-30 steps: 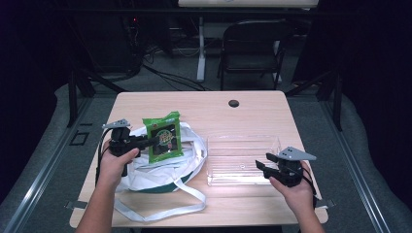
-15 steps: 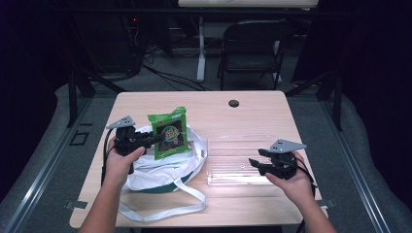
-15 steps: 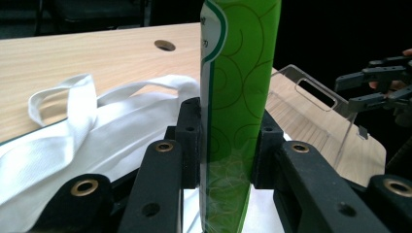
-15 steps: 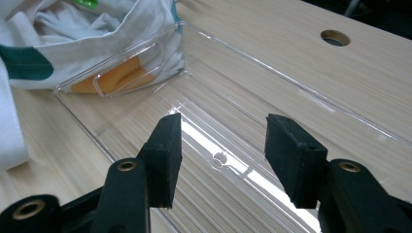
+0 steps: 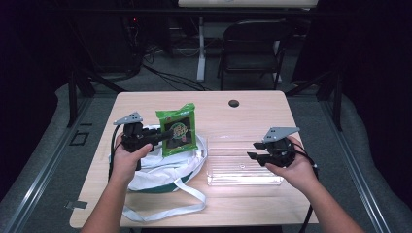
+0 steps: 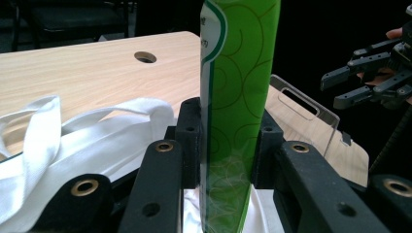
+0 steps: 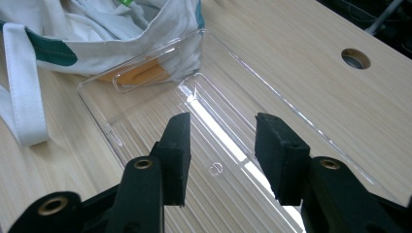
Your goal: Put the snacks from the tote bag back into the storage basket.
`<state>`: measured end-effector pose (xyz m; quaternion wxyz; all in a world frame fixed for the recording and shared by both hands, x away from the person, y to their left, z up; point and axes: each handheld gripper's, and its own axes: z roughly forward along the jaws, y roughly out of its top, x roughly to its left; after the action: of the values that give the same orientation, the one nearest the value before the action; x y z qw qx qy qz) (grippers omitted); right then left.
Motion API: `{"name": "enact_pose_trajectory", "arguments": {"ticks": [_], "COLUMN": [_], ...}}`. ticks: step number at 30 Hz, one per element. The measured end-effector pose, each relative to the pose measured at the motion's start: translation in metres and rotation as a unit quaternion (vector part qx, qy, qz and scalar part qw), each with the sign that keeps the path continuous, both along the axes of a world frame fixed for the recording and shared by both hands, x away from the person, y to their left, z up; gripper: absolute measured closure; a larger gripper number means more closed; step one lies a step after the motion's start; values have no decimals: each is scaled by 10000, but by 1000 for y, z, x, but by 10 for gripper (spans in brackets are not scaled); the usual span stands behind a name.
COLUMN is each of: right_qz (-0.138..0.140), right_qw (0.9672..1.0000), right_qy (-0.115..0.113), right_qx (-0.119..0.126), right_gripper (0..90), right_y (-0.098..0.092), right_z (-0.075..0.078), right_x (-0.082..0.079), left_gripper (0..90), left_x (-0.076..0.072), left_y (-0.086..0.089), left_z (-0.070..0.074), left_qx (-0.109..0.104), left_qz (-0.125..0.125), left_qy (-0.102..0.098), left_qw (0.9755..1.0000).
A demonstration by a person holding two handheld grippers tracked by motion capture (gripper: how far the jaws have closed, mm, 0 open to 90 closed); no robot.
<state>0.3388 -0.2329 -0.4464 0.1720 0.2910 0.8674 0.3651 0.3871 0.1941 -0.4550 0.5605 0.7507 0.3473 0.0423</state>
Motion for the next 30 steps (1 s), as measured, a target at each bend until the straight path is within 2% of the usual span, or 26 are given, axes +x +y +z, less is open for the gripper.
{"name": "enact_pose_trajectory", "arguments": {"ticks": [2, 7, 14, 20, 23, 24, 26, 30], "right_qz": [61, 301, 524, 773, 919, 930, 1006, 1129], "right_qw": [9999, 9986, 9942, 9910, 9880, 9885, 9865, 9847], "right_qy": [12, 47, 119, 224, 277, 264, 295, 340], "right_qx": [-119, -426, -929, -1070, -1212, -1166, -1259, -1283], "right_gripper": [582, 586, 590, 592, 595, 595, 599, 599], "right_y": [3, 10, 17, 20, 22, 22, 23, 26], "right_z": [4, 9, 16, 25, 30, 30, 35, 41], "right_x": [2, 8, 16, 22, 26, 26, 30, 37], "left_gripper": [716, 716, 715, 716, 715, 716, 716, 716], "left_x": [1, 4, 10, 16, 18, 19, 19, 22], "left_y": [-3, -11, -26, -37, -41, -43, -46, -51], "left_z": [3, 9, 13, 16, 19, 20, 22, 25], "left_qx": [75, 108, 208, 316, 317, 326, 335, 331], "left_qz": [-15, -84, -245, -355, -405, -419, -438, -501], "left_qy": [-14, -60, -80, -92, -94, -113, -153, -166], "left_qw": [10000, 9999, 9995, 9988, 9986, 9985, 9984, 9981]}}
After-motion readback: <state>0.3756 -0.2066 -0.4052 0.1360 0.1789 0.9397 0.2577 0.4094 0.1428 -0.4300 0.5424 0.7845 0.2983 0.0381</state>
